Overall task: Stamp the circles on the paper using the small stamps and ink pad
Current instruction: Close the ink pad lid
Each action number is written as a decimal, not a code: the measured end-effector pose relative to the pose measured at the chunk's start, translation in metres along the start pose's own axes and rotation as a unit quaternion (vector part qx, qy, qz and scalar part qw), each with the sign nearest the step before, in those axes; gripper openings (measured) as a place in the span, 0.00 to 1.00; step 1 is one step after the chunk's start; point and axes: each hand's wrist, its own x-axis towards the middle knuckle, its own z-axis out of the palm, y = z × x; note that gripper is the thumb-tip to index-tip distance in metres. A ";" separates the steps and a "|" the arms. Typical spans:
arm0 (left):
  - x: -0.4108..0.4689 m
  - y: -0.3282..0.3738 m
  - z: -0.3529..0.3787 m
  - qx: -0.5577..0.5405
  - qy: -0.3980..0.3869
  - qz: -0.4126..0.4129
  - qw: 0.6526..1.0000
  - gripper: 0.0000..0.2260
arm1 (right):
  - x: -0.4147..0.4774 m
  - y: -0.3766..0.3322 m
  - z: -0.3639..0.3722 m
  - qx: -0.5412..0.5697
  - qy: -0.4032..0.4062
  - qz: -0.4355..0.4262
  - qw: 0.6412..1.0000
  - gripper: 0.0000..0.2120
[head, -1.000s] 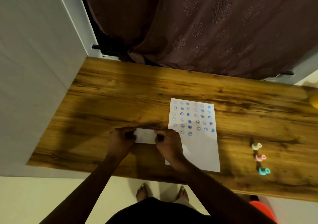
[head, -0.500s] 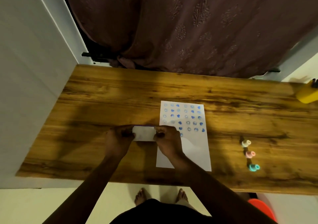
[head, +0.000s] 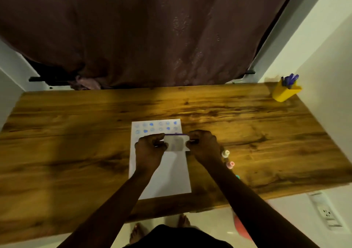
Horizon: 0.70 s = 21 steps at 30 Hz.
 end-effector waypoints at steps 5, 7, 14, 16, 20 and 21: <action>0.008 0.014 0.061 0.001 -0.033 -0.013 0.999 0.15 | 0.034 0.040 -0.039 -0.019 0.011 0.034 0.999 0.13; 0.011 0.018 0.082 -0.009 -0.052 -0.018 0.998 0.14 | 0.047 0.054 -0.051 -0.007 0.007 0.050 0.999 0.13; 0.019 0.018 0.132 0.069 -0.022 -0.032 0.997 0.14 | 0.076 0.088 -0.063 0.002 -0.016 0.088 0.996 0.11; 0.021 0.018 0.139 0.100 -0.021 -0.034 0.994 0.14 | 0.081 0.094 -0.063 -0.004 -0.025 0.089 0.996 0.10; 0.023 0.016 0.146 0.114 -0.016 -0.046 0.992 0.13 | 0.085 0.102 -0.062 0.000 -0.045 0.082 0.996 0.11; 0.023 0.017 0.146 0.116 -0.014 -0.047 0.992 0.13 | 0.086 0.103 -0.061 0.001 -0.047 0.081 0.996 0.11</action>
